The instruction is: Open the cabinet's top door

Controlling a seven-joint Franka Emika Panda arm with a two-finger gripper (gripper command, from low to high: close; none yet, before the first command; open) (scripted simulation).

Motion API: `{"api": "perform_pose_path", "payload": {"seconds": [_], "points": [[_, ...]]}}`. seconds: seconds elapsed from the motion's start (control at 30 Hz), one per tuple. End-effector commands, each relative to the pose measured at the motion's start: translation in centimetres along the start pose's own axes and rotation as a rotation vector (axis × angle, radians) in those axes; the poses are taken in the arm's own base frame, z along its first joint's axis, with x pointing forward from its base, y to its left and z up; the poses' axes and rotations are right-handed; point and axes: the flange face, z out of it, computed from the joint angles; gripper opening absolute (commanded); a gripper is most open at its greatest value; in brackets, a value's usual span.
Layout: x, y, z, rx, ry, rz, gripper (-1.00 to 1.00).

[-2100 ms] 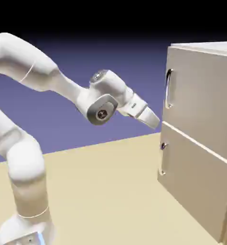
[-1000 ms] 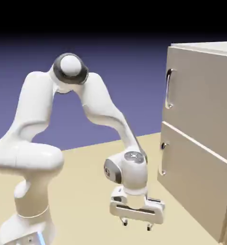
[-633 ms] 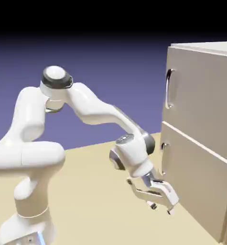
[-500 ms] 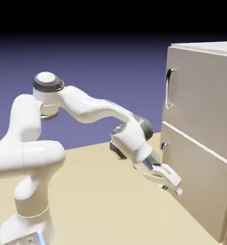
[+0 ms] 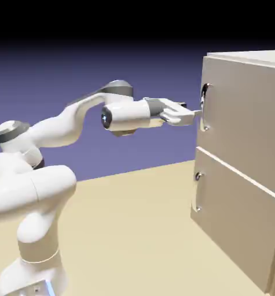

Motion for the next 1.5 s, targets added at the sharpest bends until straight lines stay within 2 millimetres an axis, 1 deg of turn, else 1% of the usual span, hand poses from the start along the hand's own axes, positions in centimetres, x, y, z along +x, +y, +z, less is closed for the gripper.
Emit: {"api": "perform_pose_path", "payload": {"seconds": [0.0, 0.03, 0.07, 0.1, 0.43, 0.57, 0.7, 1.0, 1.23, 1.47], "points": [[0.0, -0.1, 1.3, 0.000, 0.000, 0.001, 0.00], [0.0, -0.1, 1.3, 0.000, 0.000, 0.001, 0.00], [0.0, -0.1, 1.3, 0.000, 0.000, 0.001, -1.00], [0.0, -0.1, 1.3, 0.000, 0.000, 0.001, -1.00], [-3.3, -3.4, -6.8, -0.176, 0.176, 0.001, -1.00], [-4.9, -4.9, -9.5, -0.240, 0.240, 0.001, -1.00], [-6.4, -6.5, -11.7, -0.297, 0.298, 0.001, -1.00], [-9.8, -9.8, -15.5, -0.411, 0.411, 0.001, -1.00], [-12.6, -12.6, -17.8, -0.497, 0.497, 0.001, -1.00], [-16.0, -16.1, -19.9, -0.597, 0.597, 0.001, -1.00]]}}
